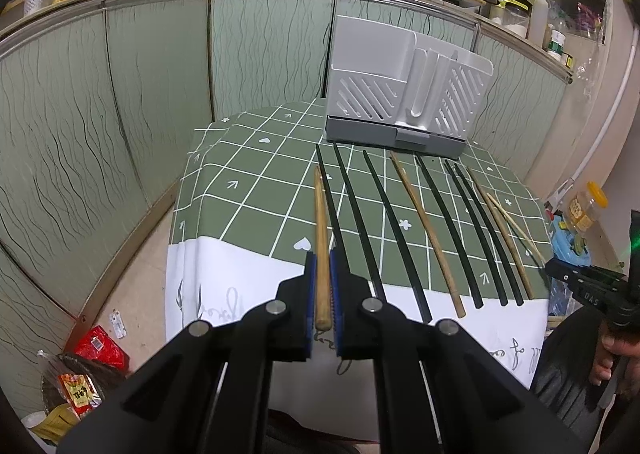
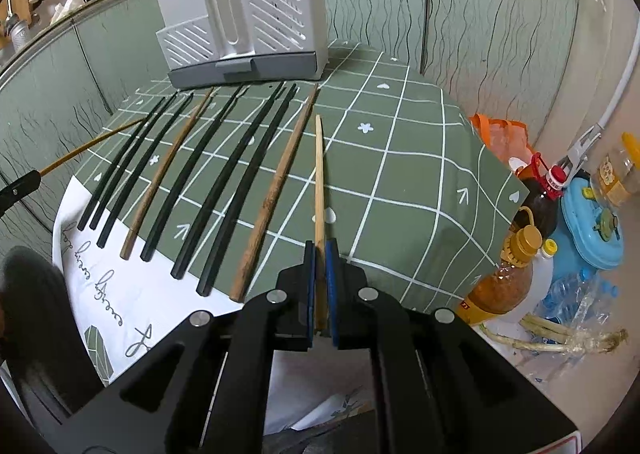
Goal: Organize utensils
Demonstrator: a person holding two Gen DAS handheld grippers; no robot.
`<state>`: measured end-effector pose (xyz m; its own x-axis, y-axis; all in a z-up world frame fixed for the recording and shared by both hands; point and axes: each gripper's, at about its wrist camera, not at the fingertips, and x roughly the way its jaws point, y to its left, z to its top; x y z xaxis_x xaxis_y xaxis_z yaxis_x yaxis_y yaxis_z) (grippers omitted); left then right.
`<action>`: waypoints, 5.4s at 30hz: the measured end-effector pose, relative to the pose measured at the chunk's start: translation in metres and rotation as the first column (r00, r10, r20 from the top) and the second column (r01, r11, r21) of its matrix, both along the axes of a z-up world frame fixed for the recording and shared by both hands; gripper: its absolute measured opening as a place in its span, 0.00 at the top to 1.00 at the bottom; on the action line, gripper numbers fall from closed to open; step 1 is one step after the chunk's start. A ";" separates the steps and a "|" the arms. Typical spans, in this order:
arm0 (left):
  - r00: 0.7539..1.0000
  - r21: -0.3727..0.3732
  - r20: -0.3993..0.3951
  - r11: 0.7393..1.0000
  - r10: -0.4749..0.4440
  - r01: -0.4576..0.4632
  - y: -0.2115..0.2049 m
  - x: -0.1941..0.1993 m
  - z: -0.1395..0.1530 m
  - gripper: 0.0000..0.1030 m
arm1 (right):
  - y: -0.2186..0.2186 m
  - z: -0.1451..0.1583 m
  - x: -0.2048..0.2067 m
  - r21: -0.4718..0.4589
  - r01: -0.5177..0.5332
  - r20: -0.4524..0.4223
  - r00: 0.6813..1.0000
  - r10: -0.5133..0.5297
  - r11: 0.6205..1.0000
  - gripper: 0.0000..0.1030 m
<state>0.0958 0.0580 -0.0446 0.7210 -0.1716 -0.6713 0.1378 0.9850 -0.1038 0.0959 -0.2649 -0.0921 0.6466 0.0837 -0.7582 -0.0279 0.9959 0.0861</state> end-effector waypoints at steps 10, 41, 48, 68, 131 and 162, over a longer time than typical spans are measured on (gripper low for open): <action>1.000 -0.004 -0.010 1.000 0.000 0.000 0.000 -0.002 -0.008 0.92 | 0.005 -0.006 -0.022 -0.029 -0.046 -0.034 0.998 0.045 0.999 0.74; 0.998 -0.006 0.061 1.000 0.001 0.000 0.000 -0.004 0.030 0.92 | 0.002 0.056 -0.018 0.029 -0.036 0.080 0.996 0.033 0.999 0.95; 0.993 0.004 0.116 1.000 0.004 -0.004 0.002 -0.001 0.058 0.93 | 0.009 0.091 -0.010 0.021 -0.061 0.142 0.988 0.057 0.998 0.95; 0.974 -0.014 0.221 0.998 -0.058 0.062 -0.009 0.009 0.129 0.93 | 0.013 0.150 0.017 0.008 -0.094 0.169 0.981 0.092 0.996 0.95; 0.913 -0.069 0.250 0.935 -0.321 0.348 -0.131 0.141 0.198 0.92 | -0.006 0.222 0.228 0.077 -0.109 0.205 0.974 0.091 0.991 0.96; 0.941 0.001 0.216 0.964 -0.259 0.266 -0.138 0.185 0.169 0.04 | -0.021 0.236 0.161 0.014 -0.111 0.353 0.931 0.099 0.994 0.08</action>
